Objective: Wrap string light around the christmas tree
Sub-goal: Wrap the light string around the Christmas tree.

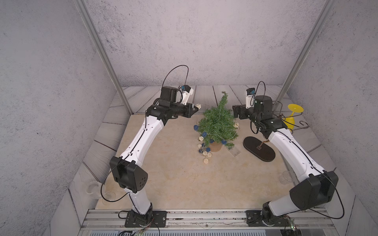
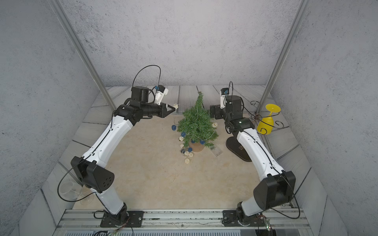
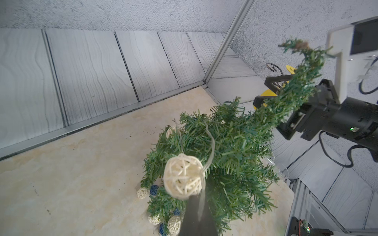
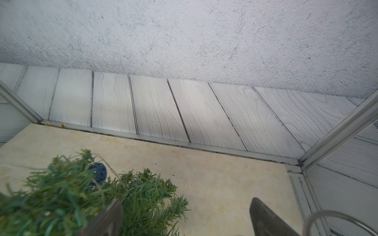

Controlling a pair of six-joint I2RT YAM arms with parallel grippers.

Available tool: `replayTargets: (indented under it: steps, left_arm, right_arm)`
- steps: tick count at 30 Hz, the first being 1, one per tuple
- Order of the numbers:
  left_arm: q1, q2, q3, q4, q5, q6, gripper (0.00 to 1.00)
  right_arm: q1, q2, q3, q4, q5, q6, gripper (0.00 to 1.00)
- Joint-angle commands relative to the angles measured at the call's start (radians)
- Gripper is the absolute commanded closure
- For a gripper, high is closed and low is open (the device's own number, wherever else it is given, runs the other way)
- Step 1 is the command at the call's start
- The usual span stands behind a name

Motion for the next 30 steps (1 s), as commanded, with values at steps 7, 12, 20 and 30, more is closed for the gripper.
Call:
replayTargets:
  steps: [7,12,20,30]
  left_arm:
    - [0.007,-0.035,-0.038,0.026,0.143,-0.036,1.00]
    - [0.016,-0.056,-0.077,0.027,0.188,-0.035,1.00]
    - [0.017,-0.089,-0.139,0.074,0.206,-0.065,1.00]
    - [0.017,-0.079,-0.128,0.074,0.234,-0.071,1.00]
  right_arm:
    - [0.080,-0.248,-0.211,0.067,-0.058,0.015,0.05]
    - [0.199,-0.330,-0.333,0.115,-0.062,0.000,0.08]
    - [0.414,-0.225,-0.404,0.315,-0.205,-0.024,0.21]
    - [0.448,0.014,-0.283,0.459,-0.205,-0.004,0.34]
